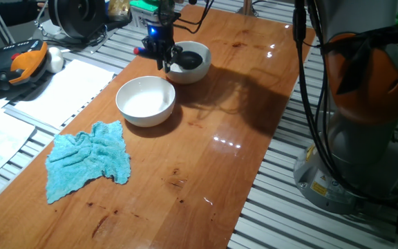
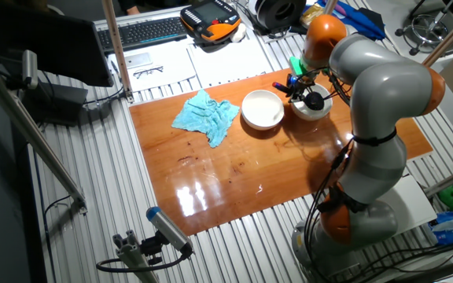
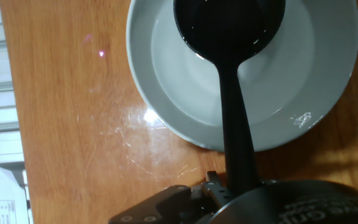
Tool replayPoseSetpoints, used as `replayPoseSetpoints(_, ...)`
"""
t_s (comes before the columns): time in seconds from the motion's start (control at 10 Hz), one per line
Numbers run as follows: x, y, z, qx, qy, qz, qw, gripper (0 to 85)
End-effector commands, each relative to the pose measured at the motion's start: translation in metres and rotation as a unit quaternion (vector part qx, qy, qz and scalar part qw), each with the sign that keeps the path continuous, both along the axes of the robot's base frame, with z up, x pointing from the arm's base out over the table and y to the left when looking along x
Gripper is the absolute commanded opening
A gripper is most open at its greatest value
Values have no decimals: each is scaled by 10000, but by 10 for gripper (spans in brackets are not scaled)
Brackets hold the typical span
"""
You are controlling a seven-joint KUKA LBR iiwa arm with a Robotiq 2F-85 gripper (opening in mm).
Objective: Scoop water with a large spoon from one bowl to another
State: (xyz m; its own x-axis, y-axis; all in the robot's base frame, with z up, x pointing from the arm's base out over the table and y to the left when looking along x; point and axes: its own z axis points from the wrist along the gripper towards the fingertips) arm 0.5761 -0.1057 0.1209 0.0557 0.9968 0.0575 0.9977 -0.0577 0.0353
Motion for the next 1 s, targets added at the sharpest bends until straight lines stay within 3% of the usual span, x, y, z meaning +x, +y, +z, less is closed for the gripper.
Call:
replayPoseSetpoints(0.0, -3, 1, 13, -1, -1, 6, 10000, 0)
replayPoseSetpoints(0.9, -110, -35, 144, -36, 149, 221, 9996, 0)
